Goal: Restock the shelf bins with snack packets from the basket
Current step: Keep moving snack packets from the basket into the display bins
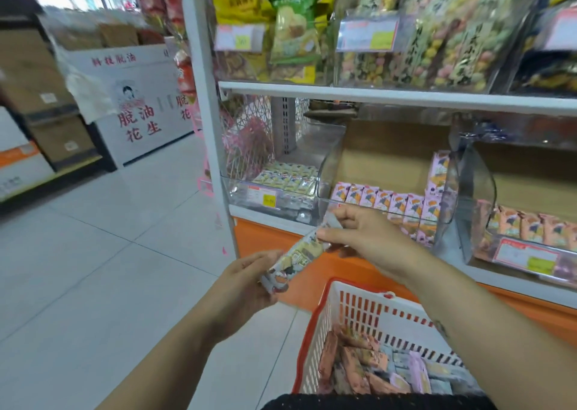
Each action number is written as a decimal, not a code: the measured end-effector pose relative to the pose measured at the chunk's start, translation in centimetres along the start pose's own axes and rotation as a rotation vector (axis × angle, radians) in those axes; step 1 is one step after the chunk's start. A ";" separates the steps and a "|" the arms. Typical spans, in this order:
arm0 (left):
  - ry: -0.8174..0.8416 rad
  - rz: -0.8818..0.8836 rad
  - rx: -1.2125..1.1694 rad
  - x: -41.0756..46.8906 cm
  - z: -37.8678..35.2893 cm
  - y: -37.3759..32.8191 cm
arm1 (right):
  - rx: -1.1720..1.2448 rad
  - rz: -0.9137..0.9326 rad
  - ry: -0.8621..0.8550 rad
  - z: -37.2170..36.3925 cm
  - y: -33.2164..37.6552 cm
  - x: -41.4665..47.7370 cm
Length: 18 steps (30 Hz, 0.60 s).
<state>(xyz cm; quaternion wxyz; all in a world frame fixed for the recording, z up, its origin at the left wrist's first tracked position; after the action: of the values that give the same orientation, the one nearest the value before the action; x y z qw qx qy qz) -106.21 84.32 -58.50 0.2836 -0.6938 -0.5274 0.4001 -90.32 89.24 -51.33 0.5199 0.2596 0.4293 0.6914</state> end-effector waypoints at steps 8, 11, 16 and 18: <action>-0.123 -0.210 -0.313 1.2 -1.2 -1.6 | 0.126 -0.068 0.047 -2.6 -0.6 0.4; -0.177 -0.275 -0.325 1.5 -1.7 -1.4 | 0.059 -0.048 0.030 -3.7 -0.2 1.4; -0.226 -0.366 -0.096 3.9 -0.1 -4.8 | -0.302 0.104 0.010 -2.7 1.2 4.7; -0.302 -0.400 0.022 5.5 1.4 -6.9 | -0.482 0.177 -0.108 -0.7 1.9 7.4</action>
<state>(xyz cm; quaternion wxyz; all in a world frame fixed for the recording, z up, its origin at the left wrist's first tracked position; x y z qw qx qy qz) -110.24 91.51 -55.04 0.2827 -0.5047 -0.6861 0.4411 -94.22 95.78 -50.69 0.5265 0.2015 0.1995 0.8015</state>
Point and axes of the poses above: each hand's wrist, its own x-axis towards the middle knuckle, its own z-axis out of the back of the hand, y = z × x, the point moved 9 cm from there along x, towards the middle knuckle, and after that the axes turned 15 degrees about -x, right-handed, at the moved point
